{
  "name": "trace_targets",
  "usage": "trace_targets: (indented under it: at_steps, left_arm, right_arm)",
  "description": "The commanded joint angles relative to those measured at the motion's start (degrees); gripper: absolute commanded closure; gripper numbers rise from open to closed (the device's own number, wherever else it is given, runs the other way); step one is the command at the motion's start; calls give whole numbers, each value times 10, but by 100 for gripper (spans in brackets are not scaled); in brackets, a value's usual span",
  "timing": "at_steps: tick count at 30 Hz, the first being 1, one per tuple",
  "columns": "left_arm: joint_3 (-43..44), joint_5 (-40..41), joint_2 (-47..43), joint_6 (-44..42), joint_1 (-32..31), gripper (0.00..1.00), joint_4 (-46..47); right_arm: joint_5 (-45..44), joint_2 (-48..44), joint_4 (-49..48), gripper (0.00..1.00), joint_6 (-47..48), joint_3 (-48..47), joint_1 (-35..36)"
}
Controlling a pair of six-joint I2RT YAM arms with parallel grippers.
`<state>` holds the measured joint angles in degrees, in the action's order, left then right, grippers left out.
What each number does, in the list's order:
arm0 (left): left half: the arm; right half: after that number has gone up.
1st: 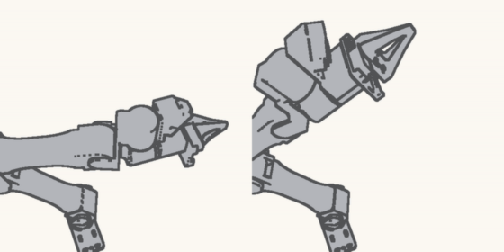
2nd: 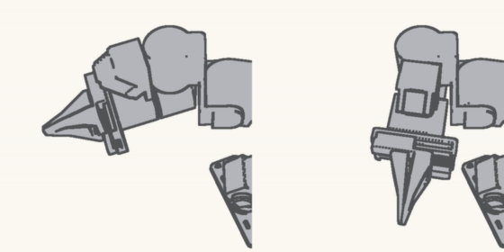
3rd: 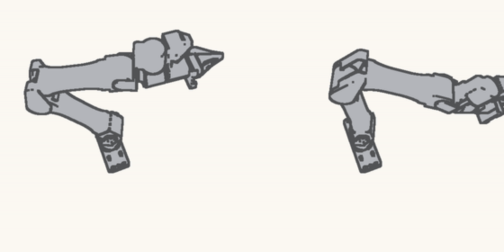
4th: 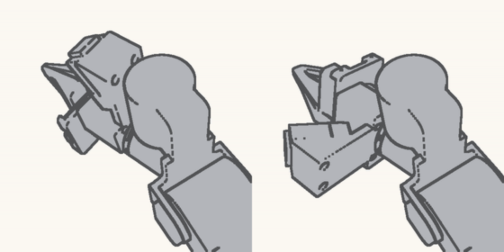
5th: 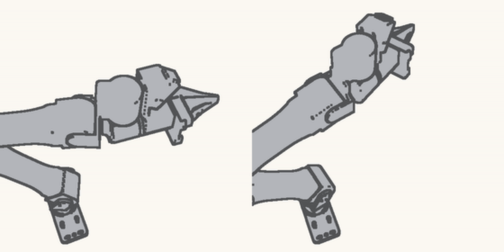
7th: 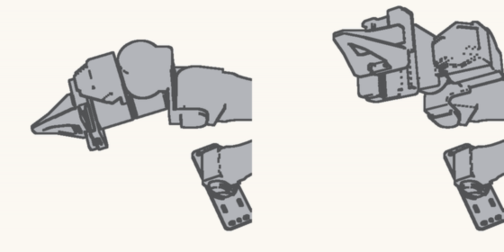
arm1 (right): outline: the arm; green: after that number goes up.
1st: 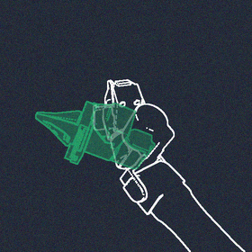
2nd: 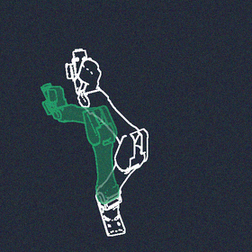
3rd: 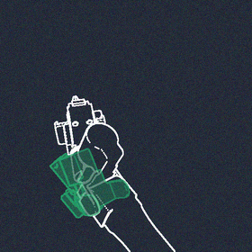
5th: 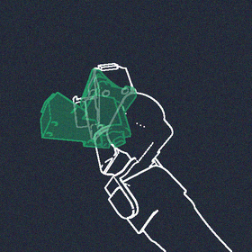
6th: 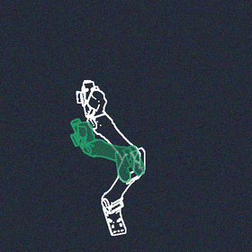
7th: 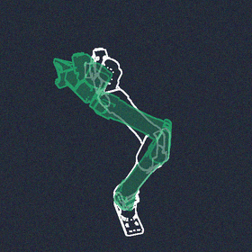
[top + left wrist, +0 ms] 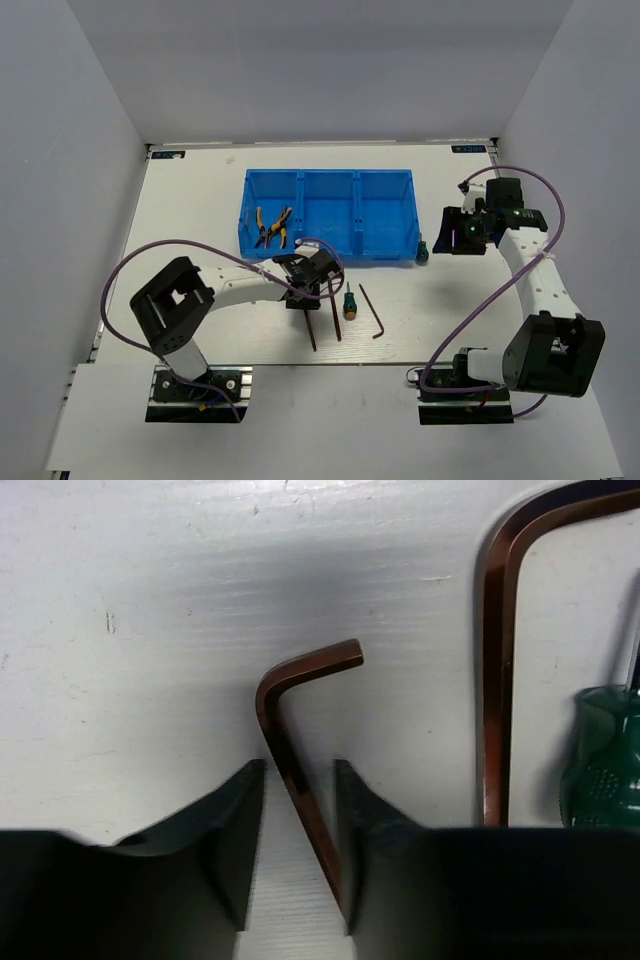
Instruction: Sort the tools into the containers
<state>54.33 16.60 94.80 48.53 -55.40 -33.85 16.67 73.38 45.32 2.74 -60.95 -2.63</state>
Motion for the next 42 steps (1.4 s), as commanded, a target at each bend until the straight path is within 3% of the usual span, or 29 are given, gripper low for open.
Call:
trace_targets:
  at_steps: [1,11,16,20,24,27,28,30,36,39,42]
  left_arm:
    - [16,19,35,25,-17,60,-16]
    - [8,8,38,44,-38,98,-29]
    - [54,23,4,13,-44,100,-49]
    - [132,53,-16,-14,-38,100,-75]
    - [216,91,-16,-51,-26,100,-97]
    - [270,107,9,-77,-10,100,-97]
    - [298,115,19,-88,-4,100,-103]
    - [321,122,46,-96,15,100,-103]
    - [409,122,97,-130,80,100,-80]
    - [471,109,145,-164,104,100,-75]
    - [540,104,205,-185,120,100,-80]
  right_arm:
    - [27,-9,-16,40,-11,7,-10]
    - [52,-11,-22,42,-4,26,-40]
    - [71,-24,-22,43,37,50,-45]
    - [152,-46,2,44,103,70,-45]
    - [202,-76,18,57,164,98,-44]
    - [204,-95,22,80,190,120,-44]
    - [205,-98,22,92,197,124,-44]
    - [206,-105,29,100,207,128,-44]
    - [159,-123,0,99,200,145,-46]
    - [139,-120,-11,87,188,154,-44]
    - [134,-112,-23,83,170,154,-44]
